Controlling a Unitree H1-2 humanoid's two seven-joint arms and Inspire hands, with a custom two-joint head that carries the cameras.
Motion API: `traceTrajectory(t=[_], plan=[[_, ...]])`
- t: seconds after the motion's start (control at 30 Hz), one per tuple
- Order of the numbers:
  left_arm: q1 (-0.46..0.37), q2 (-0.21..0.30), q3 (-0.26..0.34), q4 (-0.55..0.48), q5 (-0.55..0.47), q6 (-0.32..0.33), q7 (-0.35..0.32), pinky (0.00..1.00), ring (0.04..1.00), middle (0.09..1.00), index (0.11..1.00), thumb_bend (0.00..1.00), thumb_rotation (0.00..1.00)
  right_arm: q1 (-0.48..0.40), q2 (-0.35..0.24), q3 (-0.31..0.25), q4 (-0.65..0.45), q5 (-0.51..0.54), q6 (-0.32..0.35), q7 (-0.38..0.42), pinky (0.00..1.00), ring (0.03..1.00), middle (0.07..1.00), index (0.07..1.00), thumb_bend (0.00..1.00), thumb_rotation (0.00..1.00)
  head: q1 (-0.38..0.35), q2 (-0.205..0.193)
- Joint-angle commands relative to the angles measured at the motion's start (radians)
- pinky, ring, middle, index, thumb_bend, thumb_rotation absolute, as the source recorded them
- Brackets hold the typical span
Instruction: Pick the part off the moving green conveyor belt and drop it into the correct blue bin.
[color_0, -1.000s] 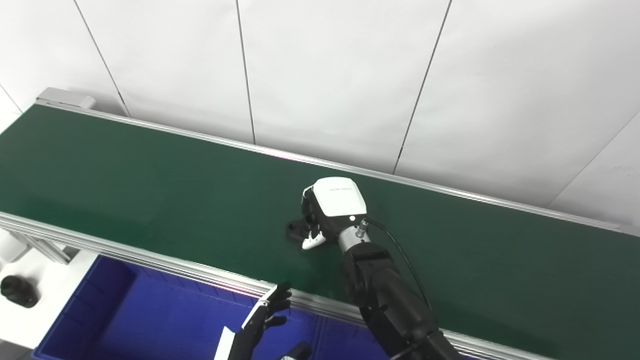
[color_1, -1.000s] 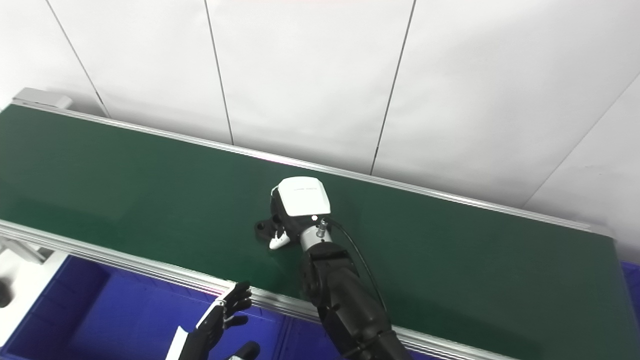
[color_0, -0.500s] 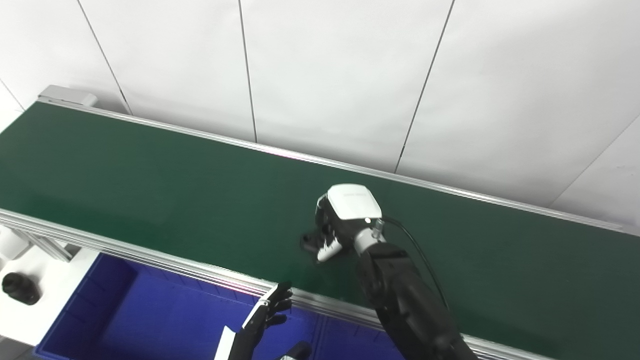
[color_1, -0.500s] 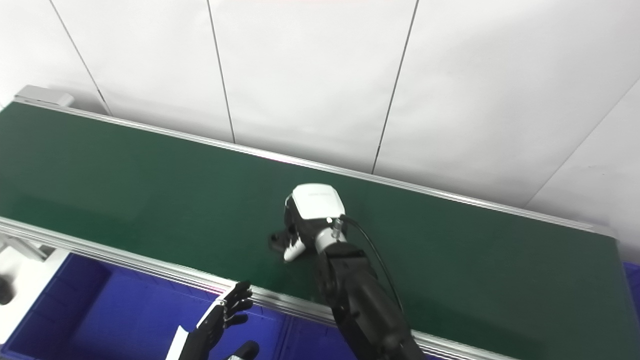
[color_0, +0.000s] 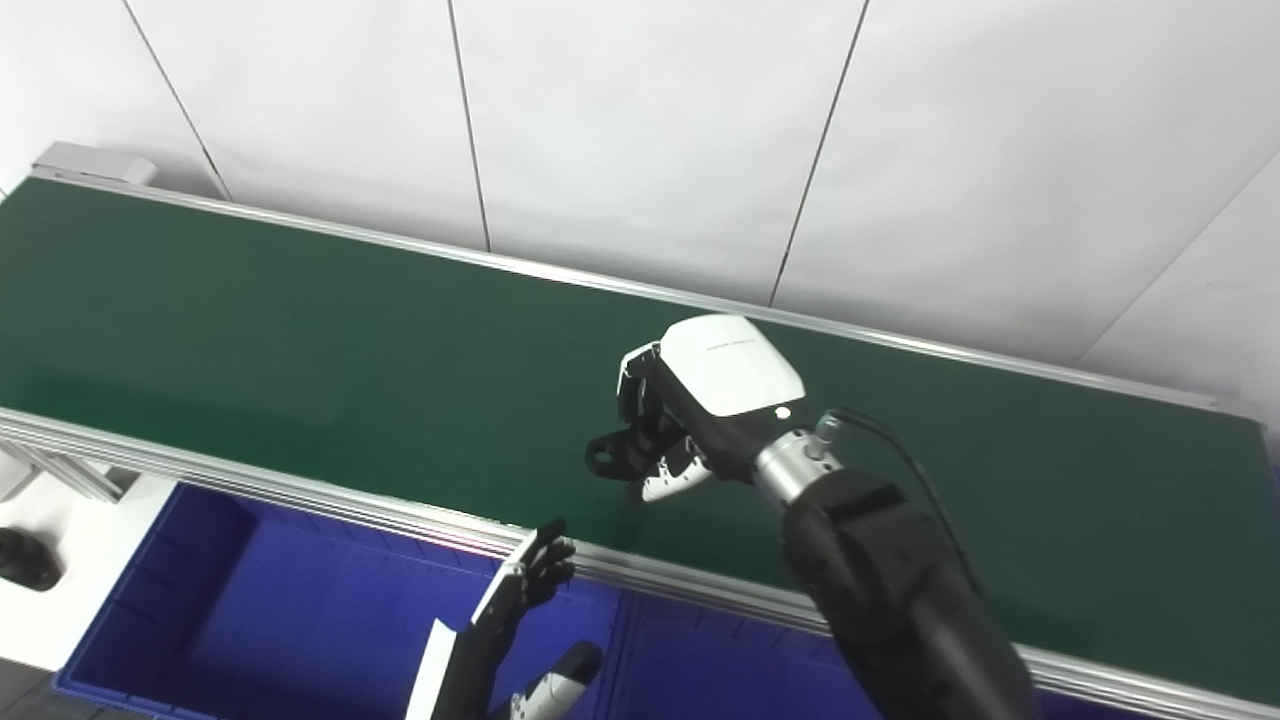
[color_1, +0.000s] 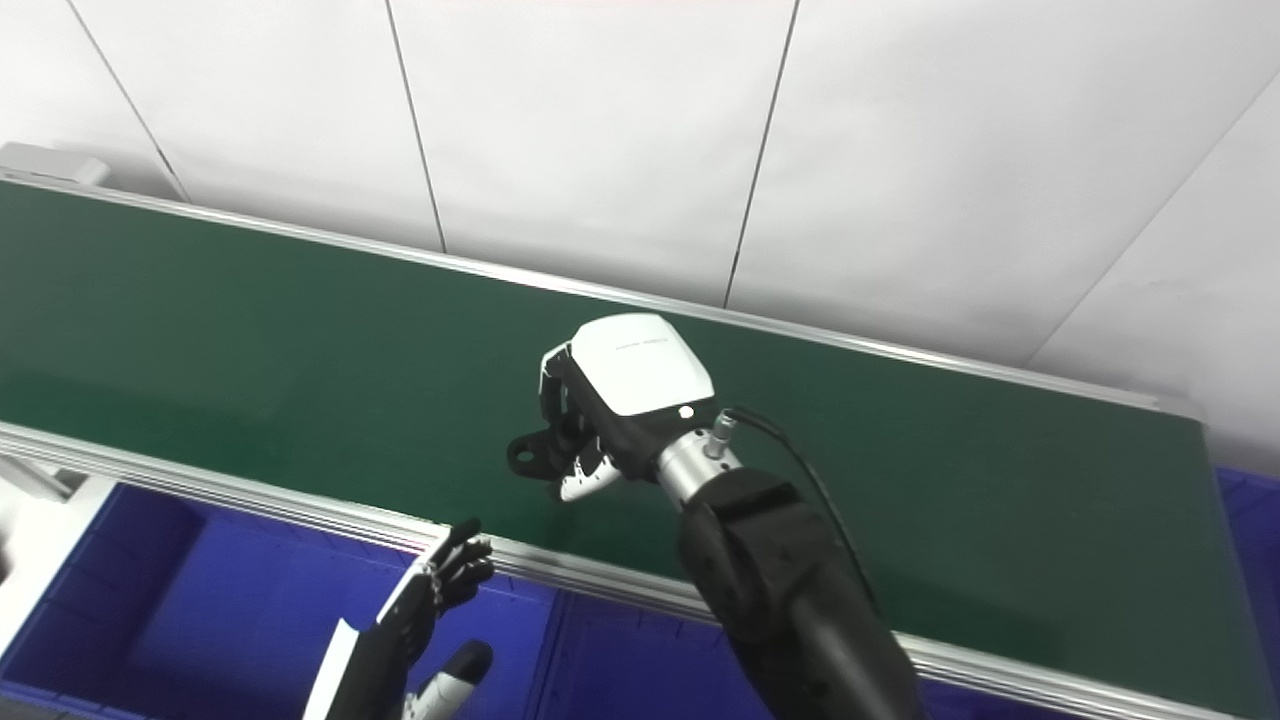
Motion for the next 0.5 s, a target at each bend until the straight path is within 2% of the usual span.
traceTrajectory(t=[0.0,0.17,0.3,0.37,0.47], plan=[[0.007,-0.111,-0.088,-0.046,-0.021,0.003,-0.007,0.86,0.829,0.871,0.912,0.69,0.85,0.028,-0.012,-0.019,-0.080,-0.024,-0.031,0.040,0.17,0.233,0.471,0.484,0.53,0.00,-0.024,0.009],[-0.008,-0.095,-0.057,-0.060,-0.057,-0.009,-0.008,0.89,0.828,0.868,0.915,0.64,0.88,0.163,-0.043,-0.038,-0.208,-0.077,-0.068,0.087,0.16,0.240,0.472,0.486,0.53,0.00,-0.086,0.026],[-0.021,-0.066,-0.033,-0.072,-0.090,-0.022,-0.022,0.95,0.837,0.876,0.928,0.66,0.92,0.322,-0.051,-0.057,-0.301,-0.129,-0.093,0.130,0.14,0.219,0.471,0.486,0.53,0.00,-0.134,0.056],[-0.033,-0.053,-0.020,-0.075,-0.106,-0.030,-0.029,0.98,0.842,0.879,0.929,0.65,0.93,0.387,-0.047,-0.061,-0.321,-0.154,-0.114,0.125,0.14,0.220,0.471,0.485,0.53,0.00,-0.150,0.072],[-0.039,-0.041,-0.003,-0.105,-0.111,-0.001,-0.038,0.97,0.838,0.876,0.922,0.67,0.94,0.453,-0.035,-0.066,-0.319,-0.181,-0.155,0.126,0.12,0.198,0.470,0.485,0.53,0.00,-0.174,0.107]])
